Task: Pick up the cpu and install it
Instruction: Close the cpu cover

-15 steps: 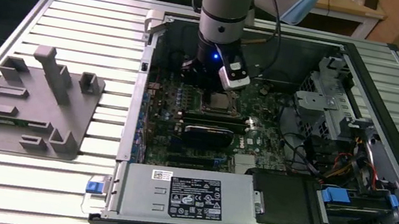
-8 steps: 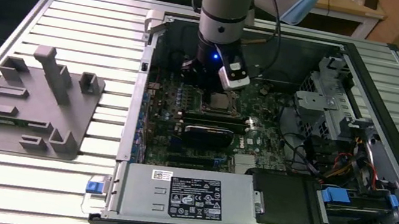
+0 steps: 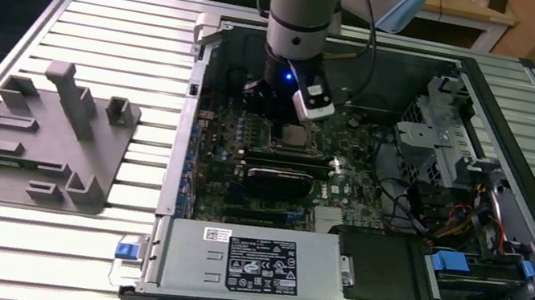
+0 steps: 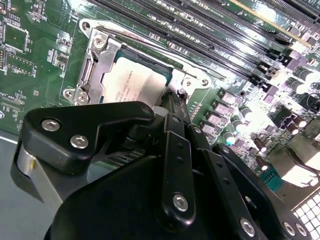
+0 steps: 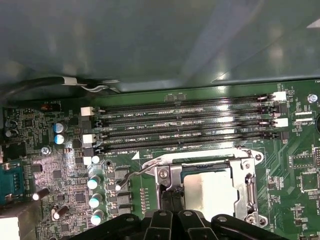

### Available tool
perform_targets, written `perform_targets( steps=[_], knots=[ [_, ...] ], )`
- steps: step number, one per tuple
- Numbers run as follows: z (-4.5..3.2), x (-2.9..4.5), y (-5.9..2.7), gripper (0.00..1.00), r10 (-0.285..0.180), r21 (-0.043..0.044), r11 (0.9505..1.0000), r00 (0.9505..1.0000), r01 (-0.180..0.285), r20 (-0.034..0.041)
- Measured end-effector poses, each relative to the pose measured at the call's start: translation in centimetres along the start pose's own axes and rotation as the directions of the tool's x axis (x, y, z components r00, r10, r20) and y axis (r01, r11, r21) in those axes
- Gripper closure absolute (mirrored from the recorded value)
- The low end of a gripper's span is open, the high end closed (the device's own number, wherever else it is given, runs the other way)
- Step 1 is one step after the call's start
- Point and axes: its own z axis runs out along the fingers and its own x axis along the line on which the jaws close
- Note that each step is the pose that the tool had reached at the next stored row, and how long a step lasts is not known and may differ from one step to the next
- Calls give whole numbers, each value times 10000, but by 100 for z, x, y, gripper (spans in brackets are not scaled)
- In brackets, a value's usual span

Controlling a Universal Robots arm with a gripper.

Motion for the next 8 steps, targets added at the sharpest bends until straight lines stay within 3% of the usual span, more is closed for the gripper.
perform_targets(
  steps=[5, 8],
  knots=[
    [0, 3, -12, 89, 2, -19, 10000, 10000, -2, -2],
    [0, 8, -17, 89, 3, -78, 10000, 10000, -3, -6]
  ],
)
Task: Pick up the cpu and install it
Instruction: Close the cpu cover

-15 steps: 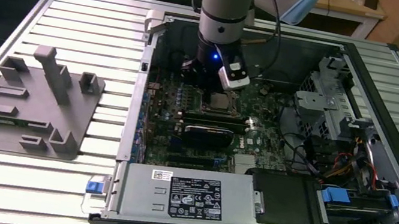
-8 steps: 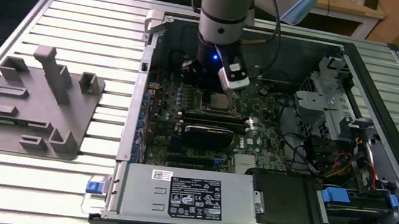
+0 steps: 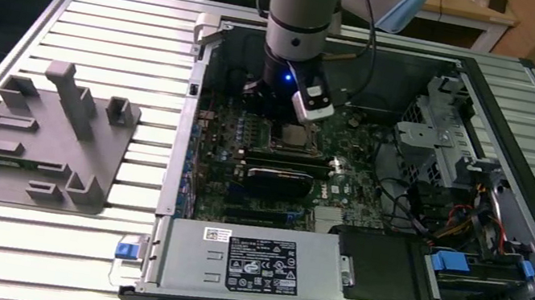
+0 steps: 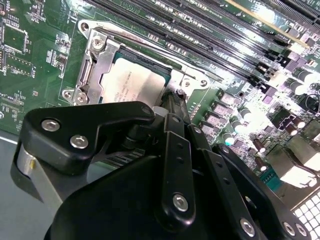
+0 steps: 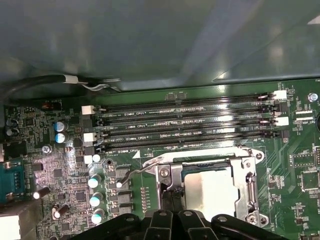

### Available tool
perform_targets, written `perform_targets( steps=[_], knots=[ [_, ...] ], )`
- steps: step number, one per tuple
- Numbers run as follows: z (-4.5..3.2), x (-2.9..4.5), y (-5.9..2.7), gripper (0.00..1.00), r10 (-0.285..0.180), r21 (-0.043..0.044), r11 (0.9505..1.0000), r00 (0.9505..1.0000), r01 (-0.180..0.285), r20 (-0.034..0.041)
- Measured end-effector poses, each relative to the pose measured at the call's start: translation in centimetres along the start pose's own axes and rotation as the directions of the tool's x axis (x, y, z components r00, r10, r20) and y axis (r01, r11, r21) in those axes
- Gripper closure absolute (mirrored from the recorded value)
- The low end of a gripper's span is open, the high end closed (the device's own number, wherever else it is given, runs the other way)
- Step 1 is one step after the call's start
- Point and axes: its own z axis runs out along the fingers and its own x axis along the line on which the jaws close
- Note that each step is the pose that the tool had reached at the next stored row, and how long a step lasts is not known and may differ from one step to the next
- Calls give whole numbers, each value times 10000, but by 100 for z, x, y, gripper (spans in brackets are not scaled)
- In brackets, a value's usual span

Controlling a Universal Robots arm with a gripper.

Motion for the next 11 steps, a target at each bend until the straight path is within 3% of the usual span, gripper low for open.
perform_targets(
  steps=[5, 11],
  knots=[
    [0, 5, -7, 89, 4, -84, 10000, 10000, -4, -7],
    [-11, 6, -9, 89, 4, -92, 10000, 10000, -4, -9]
  ],
)
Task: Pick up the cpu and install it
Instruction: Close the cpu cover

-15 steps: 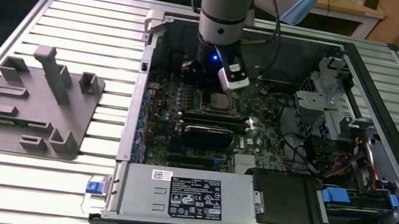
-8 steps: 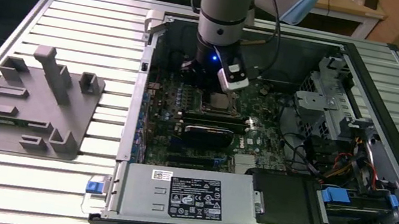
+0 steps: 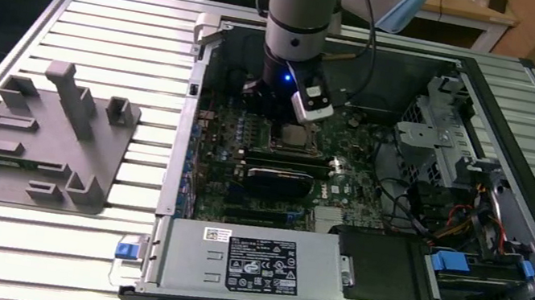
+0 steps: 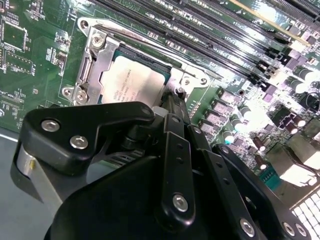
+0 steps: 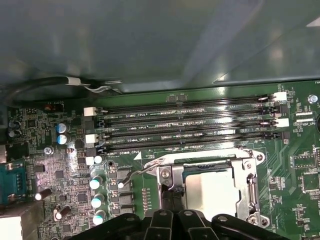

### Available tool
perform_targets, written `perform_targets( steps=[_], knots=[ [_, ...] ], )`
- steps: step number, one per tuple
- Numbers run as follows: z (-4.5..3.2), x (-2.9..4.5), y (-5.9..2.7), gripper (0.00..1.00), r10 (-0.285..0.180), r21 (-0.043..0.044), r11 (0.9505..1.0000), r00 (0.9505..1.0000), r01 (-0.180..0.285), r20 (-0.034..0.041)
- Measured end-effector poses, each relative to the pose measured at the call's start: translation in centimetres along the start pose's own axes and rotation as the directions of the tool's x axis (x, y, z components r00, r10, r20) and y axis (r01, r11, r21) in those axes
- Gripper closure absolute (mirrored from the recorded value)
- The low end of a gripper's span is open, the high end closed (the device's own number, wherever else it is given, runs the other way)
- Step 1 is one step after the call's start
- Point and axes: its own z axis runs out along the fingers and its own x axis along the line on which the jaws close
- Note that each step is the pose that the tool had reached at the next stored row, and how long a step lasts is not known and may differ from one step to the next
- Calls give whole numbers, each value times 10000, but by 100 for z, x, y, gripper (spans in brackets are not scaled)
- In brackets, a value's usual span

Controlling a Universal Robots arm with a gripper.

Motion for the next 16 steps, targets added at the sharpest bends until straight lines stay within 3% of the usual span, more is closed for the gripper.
perform_targets(
  steps=[7, 16],
  knots=[
    [-55, -3, 2, 89, -1, -2, 10000, 10000, 1, 8],
    [-185, -7, 4, 89, -1, -3, 10000, 10000, 1, 30]
  ],
)
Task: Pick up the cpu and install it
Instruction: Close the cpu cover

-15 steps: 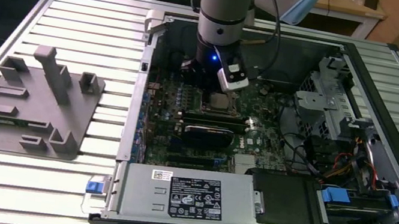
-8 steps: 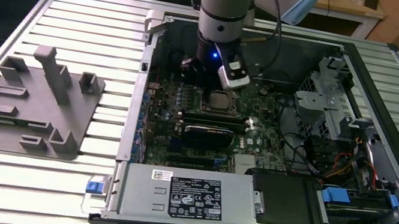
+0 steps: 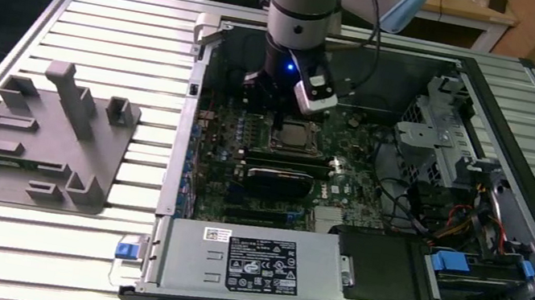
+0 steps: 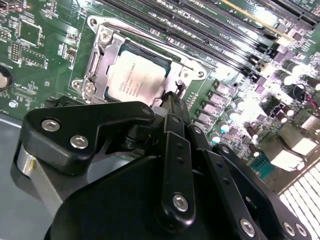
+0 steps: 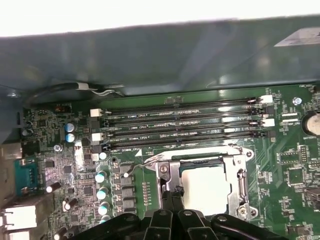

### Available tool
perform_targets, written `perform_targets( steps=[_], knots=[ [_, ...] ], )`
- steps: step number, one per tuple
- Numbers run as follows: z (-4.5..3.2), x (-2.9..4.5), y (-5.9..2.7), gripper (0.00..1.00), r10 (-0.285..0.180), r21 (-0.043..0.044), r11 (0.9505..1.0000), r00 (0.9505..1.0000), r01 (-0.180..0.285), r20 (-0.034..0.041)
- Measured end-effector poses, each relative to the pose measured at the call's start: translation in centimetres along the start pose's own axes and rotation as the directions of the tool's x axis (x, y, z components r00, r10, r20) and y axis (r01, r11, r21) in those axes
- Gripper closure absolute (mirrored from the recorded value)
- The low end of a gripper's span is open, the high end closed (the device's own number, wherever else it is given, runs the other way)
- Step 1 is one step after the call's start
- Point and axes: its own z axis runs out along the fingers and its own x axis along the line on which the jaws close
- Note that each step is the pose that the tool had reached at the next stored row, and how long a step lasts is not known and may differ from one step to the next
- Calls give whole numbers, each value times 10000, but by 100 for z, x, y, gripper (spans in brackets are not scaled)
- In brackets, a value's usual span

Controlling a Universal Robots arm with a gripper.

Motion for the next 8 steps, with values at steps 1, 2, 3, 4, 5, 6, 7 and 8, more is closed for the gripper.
perform_targets(
  steps=[1, 2, 3, 4, 5, 6, 7, 8],
  knots=[
    [-14, -1, 0, 89, 0, 0, 10000, 10000, 0, 2],
    [-26, -1, 1, 89, 0, -1, 10000, 10000, 0, 5],
    [-37, -1, 1, 89, 0, -1, 10000, 10000, 0, 7],
    [-48, -2, 1, 89, 0, -1, 10000, 10000, 0, 9],
    [-56, -2, 1, 89, 0, 0, 10000, 10000, 0, 10],
    [-56, -2, 1, 89, 0, -3, 10000, 10000, 0, 13],
    [-56, -2, 2, 89, 0, -3, 10000, 10000, 0, 13],
    [-56, -2, 1, 89, 0, -3, 10000, 10000, 0, 13]
  ],
)
